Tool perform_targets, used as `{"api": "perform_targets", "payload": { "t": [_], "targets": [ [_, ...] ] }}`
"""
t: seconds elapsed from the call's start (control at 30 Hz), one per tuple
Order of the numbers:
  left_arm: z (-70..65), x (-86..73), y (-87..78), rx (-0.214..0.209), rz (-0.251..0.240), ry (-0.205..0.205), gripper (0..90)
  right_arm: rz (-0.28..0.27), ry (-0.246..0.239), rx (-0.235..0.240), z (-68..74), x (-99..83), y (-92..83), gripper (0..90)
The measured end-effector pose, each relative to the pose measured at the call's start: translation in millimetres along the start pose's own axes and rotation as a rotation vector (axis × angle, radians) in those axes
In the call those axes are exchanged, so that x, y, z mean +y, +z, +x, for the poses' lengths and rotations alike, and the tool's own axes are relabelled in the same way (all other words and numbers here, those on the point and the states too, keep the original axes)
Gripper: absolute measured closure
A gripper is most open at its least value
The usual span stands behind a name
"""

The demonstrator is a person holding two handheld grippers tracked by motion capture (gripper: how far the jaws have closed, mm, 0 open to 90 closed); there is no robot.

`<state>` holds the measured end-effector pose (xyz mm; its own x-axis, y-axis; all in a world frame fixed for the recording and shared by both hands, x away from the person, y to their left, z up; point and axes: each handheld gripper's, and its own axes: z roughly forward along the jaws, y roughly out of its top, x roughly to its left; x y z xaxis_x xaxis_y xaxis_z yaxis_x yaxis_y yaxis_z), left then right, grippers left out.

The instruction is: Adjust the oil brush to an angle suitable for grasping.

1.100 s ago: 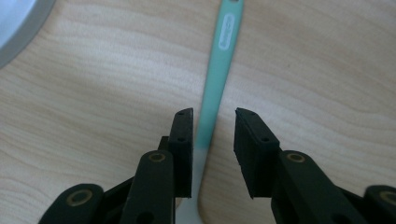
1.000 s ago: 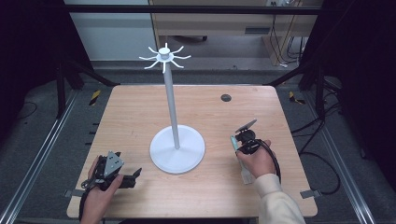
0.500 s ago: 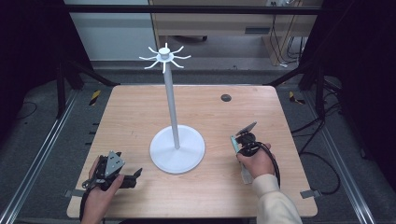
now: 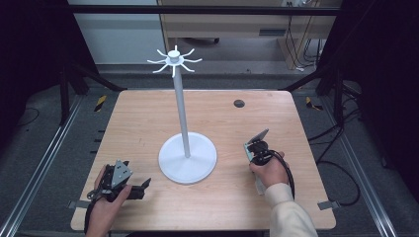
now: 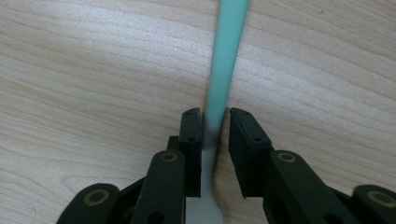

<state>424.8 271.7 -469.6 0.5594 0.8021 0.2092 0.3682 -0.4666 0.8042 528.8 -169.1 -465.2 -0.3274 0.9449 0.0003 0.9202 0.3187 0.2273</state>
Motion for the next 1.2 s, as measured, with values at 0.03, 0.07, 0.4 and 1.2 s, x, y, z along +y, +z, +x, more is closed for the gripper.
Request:
{"api": "perform_targets", "payload": {
  "t": [0.03, 0.07, 0.4, 1.2],
  "targets": [
    [0.0, 0.0, -0.1, 0.001, 0.0, 0.0, 2.8, 0.002, 0.0, 0.0, -0.2, 0.4, 0.2, 75.6],
    [0.0, 0.0, 0.0, 0.001, 0.0, 0.0, 2.8, 0.0, 0.002, 0.002, -0.1, 0.6, 0.5, 76.0],
    [0.5, -0.4, -0.4, 0.004, -0.001, 0.0, 2.8, 0.013, 0.024, 0.007, -0.2, 2.6, 1.4, 79.9],
    [20.0, -9.9, -19.5, 0.123, -0.003, -0.101, 2.8, -0.239, -0.027, 0.172, -30.2, 20.5, -30.8, 82.4]
  ]
}}
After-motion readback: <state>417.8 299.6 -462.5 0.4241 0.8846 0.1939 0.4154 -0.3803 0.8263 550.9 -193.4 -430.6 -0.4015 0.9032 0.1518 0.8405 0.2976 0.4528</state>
